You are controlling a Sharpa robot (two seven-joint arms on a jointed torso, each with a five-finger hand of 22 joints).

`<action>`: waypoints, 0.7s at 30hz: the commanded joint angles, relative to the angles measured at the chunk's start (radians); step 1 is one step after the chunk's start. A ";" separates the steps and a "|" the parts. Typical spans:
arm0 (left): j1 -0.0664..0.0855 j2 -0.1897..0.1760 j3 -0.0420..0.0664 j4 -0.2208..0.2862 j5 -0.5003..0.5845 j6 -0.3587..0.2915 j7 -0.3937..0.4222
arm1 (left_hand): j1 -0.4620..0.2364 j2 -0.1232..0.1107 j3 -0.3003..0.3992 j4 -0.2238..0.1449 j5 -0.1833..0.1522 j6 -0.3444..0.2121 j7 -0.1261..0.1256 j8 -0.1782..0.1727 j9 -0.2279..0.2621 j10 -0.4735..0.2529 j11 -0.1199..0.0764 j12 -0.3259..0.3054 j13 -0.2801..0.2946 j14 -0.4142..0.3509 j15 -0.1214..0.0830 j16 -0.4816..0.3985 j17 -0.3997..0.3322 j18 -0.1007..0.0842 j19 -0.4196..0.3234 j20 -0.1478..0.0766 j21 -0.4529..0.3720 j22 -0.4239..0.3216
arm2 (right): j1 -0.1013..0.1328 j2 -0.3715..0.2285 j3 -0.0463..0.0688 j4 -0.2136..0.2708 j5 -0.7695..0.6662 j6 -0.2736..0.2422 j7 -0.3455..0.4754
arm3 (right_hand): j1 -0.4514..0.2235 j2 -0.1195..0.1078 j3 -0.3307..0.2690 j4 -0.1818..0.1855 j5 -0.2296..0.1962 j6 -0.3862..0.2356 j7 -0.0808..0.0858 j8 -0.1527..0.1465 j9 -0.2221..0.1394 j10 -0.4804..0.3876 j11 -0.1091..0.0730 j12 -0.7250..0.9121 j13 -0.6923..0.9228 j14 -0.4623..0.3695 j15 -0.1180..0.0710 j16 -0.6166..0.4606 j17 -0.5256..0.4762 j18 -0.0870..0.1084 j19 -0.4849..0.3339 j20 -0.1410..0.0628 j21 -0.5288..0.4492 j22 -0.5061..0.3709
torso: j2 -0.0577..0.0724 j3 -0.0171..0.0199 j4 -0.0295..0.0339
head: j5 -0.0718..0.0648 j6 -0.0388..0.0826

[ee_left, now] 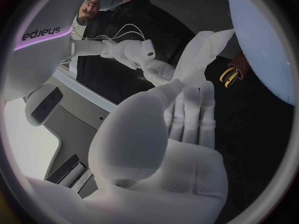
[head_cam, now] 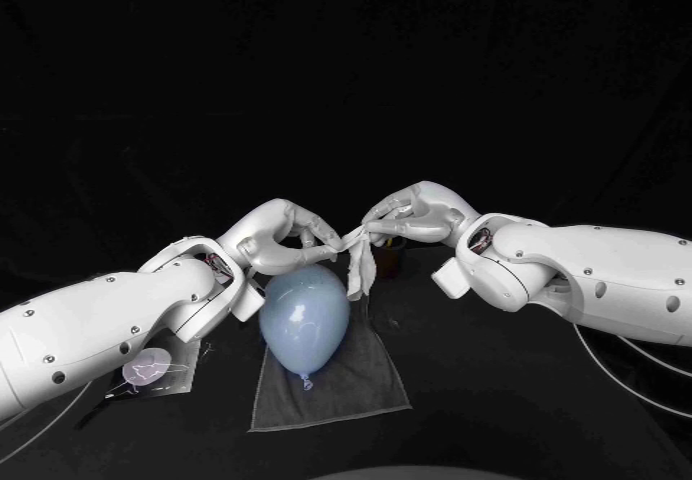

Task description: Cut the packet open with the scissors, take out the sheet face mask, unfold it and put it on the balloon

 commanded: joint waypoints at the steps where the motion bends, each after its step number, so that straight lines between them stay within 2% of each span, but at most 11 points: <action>1: 0.001 0.004 0.001 -0.005 0.032 -0.009 0.015 | -0.009 -0.001 0.006 -0.004 0.006 -0.004 0.005 0.003 0.000 -0.007 -0.001 -0.003 0.001 -0.007 -0.002 -0.006 0.001 0.011 -0.003 0.000 0.004 0.001 | 0.012 -0.001 0.001 -0.009 -0.111 0.046 -0.056 | -0.021 0.004 0.003 -0.019 0.006 -0.009 0.006 0.037 0.060 -0.048 0.006 0.028 0.026 -0.062 0.010 0.043 0.038 0.008 -0.027 0.011 -0.015 -0.007 | 0.000 -0.0004 0.0004 | -0.003 0.000; 5: 0.001 0.005 0.002 -0.007 0.044 -0.009 0.018 | -0.013 0.000 0.009 -0.006 0.006 -0.007 0.007 0.003 0.001 -0.010 0.000 -0.004 0.001 -0.009 -0.001 -0.007 0.001 0.010 -0.005 0.001 0.004 0.002 | 0.025 -0.001 0.001 -0.015 -0.151 0.039 -0.071 | -0.039 0.014 0.009 -0.038 0.005 -0.029 0.009 0.067 0.077 -0.107 0.012 0.085 0.070 -0.126 0.017 0.107 0.079 0.009 -0.040 0.018 -0.023 -0.010 | 0.000 -0.0005 0.0009 | -0.004 0.001; 11: 0.010 0.005 0.008 -0.015 0.061 0.001 0.020 | -0.017 0.001 0.013 -0.009 0.006 -0.010 0.009 0.004 0.004 -0.015 0.002 -0.007 0.001 -0.012 0.001 -0.007 0.001 0.010 -0.008 0.002 0.005 0.002 | 0.047 0.001 0.001 -0.026 -0.196 0.015 -0.082 | -0.048 0.019 0.018 -0.051 0.005 -0.042 0.010 0.087 0.086 -0.141 0.013 0.132 0.103 -0.150 0.018 0.145 0.093 0.009 -0.040 0.019 -0.022 -0.010 | 0.000 -0.0005 0.0003 | -0.007 0.003; 21: 0.047 0.007 0.014 -0.055 0.073 0.032 0.021 | -0.031 0.002 0.021 -0.018 0.006 -0.015 0.011 0.014 0.018 -0.037 0.011 -0.015 0.000 -0.028 0.009 -0.008 0.002 0.008 -0.022 0.008 0.004 0.003 | 0.082 0.012 0.001 -0.055 -0.310 -0.036 -0.059 | -0.048 0.021 0.019 -0.059 0.005 -0.045 0.010 0.102 0.091 -0.152 0.010 0.171 0.126 -0.149 0.014 0.172 0.097 0.009 -0.030 0.015 -0.016 -0.006 | -0.002 0.0012 0.0001 | -0.009 0.007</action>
